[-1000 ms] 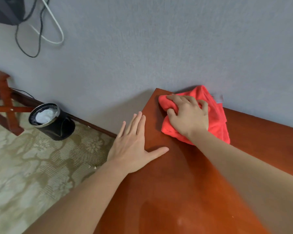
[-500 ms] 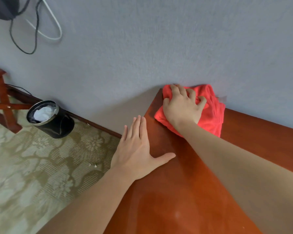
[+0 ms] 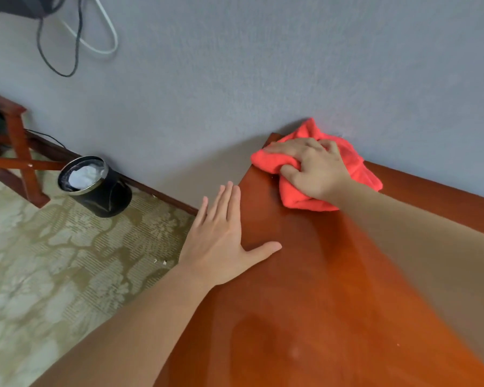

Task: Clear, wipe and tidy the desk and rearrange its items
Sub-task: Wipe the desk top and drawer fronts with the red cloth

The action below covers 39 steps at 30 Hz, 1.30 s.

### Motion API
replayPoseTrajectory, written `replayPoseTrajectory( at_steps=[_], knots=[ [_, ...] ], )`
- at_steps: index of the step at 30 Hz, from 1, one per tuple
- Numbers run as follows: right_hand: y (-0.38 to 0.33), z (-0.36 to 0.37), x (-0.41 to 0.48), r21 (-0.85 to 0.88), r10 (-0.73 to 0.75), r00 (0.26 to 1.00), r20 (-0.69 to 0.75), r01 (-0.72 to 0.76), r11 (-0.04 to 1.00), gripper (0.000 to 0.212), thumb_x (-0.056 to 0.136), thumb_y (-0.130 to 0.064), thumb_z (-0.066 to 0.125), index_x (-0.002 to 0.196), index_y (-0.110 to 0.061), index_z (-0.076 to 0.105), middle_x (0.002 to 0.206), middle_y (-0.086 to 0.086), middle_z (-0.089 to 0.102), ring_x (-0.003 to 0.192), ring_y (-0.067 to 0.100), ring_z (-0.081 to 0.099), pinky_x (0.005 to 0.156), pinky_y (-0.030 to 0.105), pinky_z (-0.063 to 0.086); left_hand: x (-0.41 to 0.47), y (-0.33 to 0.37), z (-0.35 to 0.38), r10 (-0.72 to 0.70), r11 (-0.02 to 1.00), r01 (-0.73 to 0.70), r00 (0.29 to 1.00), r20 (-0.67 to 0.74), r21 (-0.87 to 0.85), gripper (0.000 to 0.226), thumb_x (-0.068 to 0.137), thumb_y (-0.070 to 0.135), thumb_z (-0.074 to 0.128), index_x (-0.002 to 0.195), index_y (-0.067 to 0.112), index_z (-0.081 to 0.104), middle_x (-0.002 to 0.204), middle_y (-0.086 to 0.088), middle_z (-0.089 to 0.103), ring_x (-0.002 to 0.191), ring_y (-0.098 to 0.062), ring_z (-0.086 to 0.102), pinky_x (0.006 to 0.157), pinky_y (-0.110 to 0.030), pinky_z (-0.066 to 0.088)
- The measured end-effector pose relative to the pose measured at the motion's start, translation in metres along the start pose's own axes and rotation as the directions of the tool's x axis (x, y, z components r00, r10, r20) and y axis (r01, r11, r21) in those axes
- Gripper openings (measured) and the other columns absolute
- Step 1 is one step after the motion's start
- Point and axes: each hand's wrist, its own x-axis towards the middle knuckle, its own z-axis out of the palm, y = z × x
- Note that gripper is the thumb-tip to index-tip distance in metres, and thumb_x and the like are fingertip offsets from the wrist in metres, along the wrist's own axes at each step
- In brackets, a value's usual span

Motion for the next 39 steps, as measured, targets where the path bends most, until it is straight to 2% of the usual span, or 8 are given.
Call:
replayPoseTrajectory(
  at_steps=[6,9,11,15,22,30,35,39],
  knots=[
    [-0.035,0.014,0.019,0.038,0.305,0.945,-0.121,-0.303,0.952,0.042,0.094,-0.035,0.041,0.135,-0.045,0.049,0.145,-0.014,0.046,0.139,0.014,0.031,0.111,0.046,0.015,-0.031,-0.006,0.002,-0.061,0.998,0.061,0.998,-0.007,0.022,0.121,0.072,0.094,0.008,0.156,0.009,-0.013,0.165,-0.004,-0.012,0.151,-0.013,-0.014,0.125,-0.041,0.003],
    [-0.055,0.02,-0.005,0.06,0.185,0.981,-0.066,-0.181,0.982,0.044,0.091,-0.036,0.041,0.132,-0.049,0.051,0.144,-0.021,0.046,0.138,0.008,0.031,0.112,0.044,0.013,-0.041,-0.008,0.003,-0.096,0.995,0.096,0.995,-0.018,-0.013,0.125,0.069,0.094,0.01,0.157,0.007,-0.007,0.165,-0.007,-0.008,0.152,-0.015,-0.011,0.125,-0.04,0.003],
    [-0.063,0.021,-0.032,0.065,-0.013,1.0,-0.013,0.014,0.998,0.049,0.083,-0.042,0.037,0.128,-0.052,0.053,0.141,-0.028,0.048,0.136,0.004,0.034,0.109,0.041,0.014,-0.049,-0.01,0.002,-0.12,0.993,0.12,0.993,-0.014,-0.02,0.126,0.067,0.094,0.011,0.157,0.006,-0.005,0.166,-0.008,-0.006,0.152,-0.015,-0.009,0.125,-0.039,0.002],
    [-0.051,0.012,-0.054,0.064,-0.267,0.962,0.059,0.263,0.963,0.062,0.071,-0.047,0.027,0.127,-0.054,0.054,0.14,-0.03,0.047,0.134,-0.001,0.037,0.104,0.037,0.018,-0.063,-0.015,0.001,-0.139,0.99,0.139,0.99,0.017,-0.019,0.127,0.066,0.095,0.009,0.157,0.007,-0.006,0.166,-0.006,-0.008,0.152,-0.014,-0.011,0.125,-0.038,0.0],
    [-0.089,0.031,-0.048,0.061,0.152,0.986,-0.074,-0.148,0.987,0.043,0.092,-0.036,0.04,0.132,-0.05,0.051,0.15,-0.022,0.04,0.143,0.006,0.027,0.115,0.045,0.011,-0.09,-0.019,0.003,-0.169,0.985,0.169,0.986,-0.006,-0.021,0.126,0.066,0.093,0.01,0.157,0.007,0.001,0.166,-0.006,0.002,0.152,-0.015,-0.002,0.125,-0.036,0.003],
    [-0.108,0.028,-0.104,0.057,-0.167,0.986,0.015,0.166,0.984,0.054,0.08,-0.039,0.034,0.128,-0.052,0.054,0.141,-0.028,0.047,0.138,0.0,0.034,0.109,0.037,0.017,-0.109,-0.018,0.006,-0.151,0.988,0.151,0.987,-0.048,-0.001,0.126,0.065,0.092,0.007,0.157,0.006,0.002,0.166,-0.007,0.005,0.153,-0.014,-0.001,0.124,-0.034,0.003],
    [-0.106,0.03,-0.101,0.05,-0.106,0.994,-0.015,0.107,0.993,0.049,0.086,-0.04,0.033,0.13,-0.052,0.051,0.146,-0.026,0.042,0.142,0.002,0.028,0.116,0.042,0.013,-0.119,-0.015,0.006,-0.225,0.974,0.223,0.971,-0.083,-0.033,0.124,0.069,0.092,0.02,0.156,0.006,0.005,0.165,-0.008,0.01,0.152,-0.016,0.004,0.124,-0.036,0.006],
    [-0.111,0.032,-0.114,0.055,-0.074,0.996,-0.058,0.077,0.996,0.043,0.094,-0.034,0.038,0.131,-0.051,0.052,0.144,-0.015,0.05,0.138,0.013,0.037,0.115,0.04,0.018,-0.127,-0.01,0.007,-0.264,0.964,0.266,0.96,-0.094,0.007,0.113,0.076,0.088,0.024,0.157,0.01,0.011,0.163,-0.006,0.019,0.15,-0.019,0.017,0.121,-0.037,0.015]
  ],
)
